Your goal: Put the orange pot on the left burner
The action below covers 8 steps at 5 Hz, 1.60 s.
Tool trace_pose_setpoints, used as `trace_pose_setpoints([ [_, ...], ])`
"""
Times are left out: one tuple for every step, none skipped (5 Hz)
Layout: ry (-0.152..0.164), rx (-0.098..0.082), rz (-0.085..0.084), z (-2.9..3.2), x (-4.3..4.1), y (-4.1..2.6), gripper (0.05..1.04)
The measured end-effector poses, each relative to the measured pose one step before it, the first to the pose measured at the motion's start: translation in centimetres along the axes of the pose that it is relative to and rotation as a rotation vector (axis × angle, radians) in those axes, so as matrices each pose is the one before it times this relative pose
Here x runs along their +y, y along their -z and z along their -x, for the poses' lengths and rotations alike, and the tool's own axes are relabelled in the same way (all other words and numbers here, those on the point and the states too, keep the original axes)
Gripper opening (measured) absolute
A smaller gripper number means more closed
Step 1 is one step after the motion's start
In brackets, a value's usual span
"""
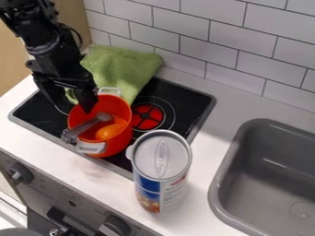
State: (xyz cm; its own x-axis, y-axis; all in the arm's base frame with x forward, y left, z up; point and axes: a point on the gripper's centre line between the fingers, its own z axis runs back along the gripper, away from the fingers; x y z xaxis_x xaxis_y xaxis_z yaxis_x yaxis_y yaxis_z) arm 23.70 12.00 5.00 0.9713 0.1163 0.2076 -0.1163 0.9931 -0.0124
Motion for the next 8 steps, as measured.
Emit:
trace_pose_setpoints([
  [-0.0074, 0.0033, -0.0390, -0.223, 0.102, 0.782, 1.000],
  [0.0103, 0.0071, -0.0231, 0.570, 0.057, 1.064, 0.997],
  [0.0094, 0.0320, 0.0001, 0.267, -0.597, 0.194, 0.939],
  [0.0095, 0.0251, 0.0117, 0.316, -0.226, 0.520, 0.658],
  [-0.0005, 0.0277, 0.0329, 0.188, -0.151, 0.172, 0.367],
  [0.0200, 0.0527, 0.0682, -0.221, 0.411, -0.524, 0.157],
  [-0.0127, 0.0275, 0.0268, -0.065, 0.742, -1.047, 0.062],
  [-0.0364, 0.0017, 0.0226, -0.149, 1.372, -1.389, 0.055],
])
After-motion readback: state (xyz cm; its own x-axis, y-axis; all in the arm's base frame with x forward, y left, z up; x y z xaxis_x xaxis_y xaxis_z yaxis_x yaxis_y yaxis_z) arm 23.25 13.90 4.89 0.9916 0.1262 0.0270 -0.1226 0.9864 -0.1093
